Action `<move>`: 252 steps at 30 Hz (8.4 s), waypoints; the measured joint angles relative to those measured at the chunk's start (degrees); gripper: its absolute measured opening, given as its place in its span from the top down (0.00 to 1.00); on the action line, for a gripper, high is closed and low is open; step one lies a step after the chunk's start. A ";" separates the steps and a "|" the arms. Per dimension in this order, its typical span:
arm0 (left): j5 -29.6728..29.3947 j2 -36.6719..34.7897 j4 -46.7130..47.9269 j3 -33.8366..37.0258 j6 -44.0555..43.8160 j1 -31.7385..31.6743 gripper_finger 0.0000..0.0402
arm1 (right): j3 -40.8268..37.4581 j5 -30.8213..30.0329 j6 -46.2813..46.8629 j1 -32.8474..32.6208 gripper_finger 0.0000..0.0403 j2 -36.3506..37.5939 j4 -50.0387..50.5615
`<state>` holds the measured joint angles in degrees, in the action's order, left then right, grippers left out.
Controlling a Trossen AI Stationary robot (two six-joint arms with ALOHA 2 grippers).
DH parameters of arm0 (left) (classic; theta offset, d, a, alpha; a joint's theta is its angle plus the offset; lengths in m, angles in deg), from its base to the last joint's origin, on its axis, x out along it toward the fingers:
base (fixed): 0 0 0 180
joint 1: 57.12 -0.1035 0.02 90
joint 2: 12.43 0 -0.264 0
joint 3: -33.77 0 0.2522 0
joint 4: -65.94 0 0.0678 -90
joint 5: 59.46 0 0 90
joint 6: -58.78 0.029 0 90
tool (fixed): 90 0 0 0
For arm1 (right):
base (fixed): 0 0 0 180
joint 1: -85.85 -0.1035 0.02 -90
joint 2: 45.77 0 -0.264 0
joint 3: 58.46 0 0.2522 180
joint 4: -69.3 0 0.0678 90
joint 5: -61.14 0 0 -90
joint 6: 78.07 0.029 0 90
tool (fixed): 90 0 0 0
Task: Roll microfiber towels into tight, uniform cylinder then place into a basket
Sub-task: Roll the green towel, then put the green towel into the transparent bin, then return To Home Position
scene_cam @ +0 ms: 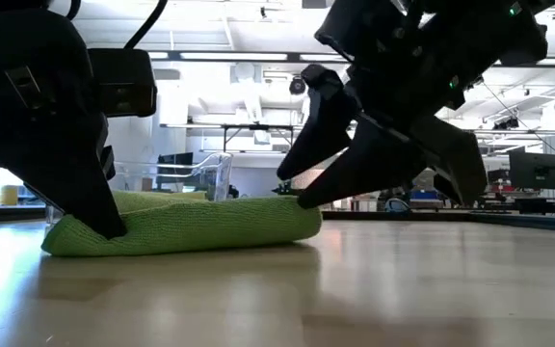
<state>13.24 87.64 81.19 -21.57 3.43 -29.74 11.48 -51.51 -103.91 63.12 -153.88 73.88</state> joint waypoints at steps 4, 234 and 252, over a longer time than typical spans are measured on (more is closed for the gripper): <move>-0.02 0.00 -0.11 0.00 0.02 0.00 0.91 | 0.05 2.43 -0.15 1.88 0.55 -1.92 0.09; -33.17 -51.05 49.43 -10.36 2.06 2.98 0.70 | -55.60 3.21 35.96 8.85 0.65 86.40 -10.25; -17.25 -37.11 -24.82 20.85 27.34 -8.34 0.70 | -55.63 4.04 35.92 8.85 0.65 86.38 -5.33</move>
<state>-4.01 50.53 56.37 -0.72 30.77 -38.08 -44.14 -47.47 -67.99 71.96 -67.50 68.54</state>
